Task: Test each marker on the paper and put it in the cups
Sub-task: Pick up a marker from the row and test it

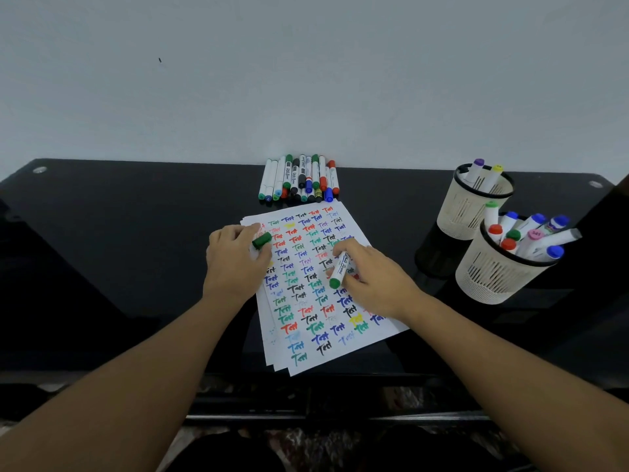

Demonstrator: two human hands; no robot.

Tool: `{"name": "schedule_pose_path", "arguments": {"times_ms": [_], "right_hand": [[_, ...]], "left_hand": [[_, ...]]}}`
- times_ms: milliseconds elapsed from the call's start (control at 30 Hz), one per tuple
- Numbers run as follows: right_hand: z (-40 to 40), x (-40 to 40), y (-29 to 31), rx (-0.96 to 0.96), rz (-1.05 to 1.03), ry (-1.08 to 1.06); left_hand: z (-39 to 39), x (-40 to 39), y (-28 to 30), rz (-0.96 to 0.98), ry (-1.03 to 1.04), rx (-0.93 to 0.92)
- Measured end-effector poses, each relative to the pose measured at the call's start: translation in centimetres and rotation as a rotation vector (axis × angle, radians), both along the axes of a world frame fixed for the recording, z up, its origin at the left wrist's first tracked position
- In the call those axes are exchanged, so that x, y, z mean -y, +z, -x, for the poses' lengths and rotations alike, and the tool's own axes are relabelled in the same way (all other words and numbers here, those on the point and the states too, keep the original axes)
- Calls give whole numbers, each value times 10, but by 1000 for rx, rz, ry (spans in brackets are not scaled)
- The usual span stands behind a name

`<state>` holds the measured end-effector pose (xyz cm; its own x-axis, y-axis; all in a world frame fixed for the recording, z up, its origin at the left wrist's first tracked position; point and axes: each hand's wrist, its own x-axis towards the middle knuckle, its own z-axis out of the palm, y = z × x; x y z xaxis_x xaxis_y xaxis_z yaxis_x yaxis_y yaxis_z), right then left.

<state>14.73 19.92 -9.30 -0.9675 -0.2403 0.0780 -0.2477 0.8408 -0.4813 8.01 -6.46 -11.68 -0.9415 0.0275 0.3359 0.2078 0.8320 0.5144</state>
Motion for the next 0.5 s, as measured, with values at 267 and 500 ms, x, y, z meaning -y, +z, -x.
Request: {"name": "schedule_pose_path", "arguments": {"times_ms": [267, 500], "right_hand": [[-2, -5, 4, 63, 169, 47], [45, 4, 18, -35, 732, -340]], "left_hand": [[-1, -3, 3, 275, -97, 35], [10, -4, 13, 350, -104, 248]]}}
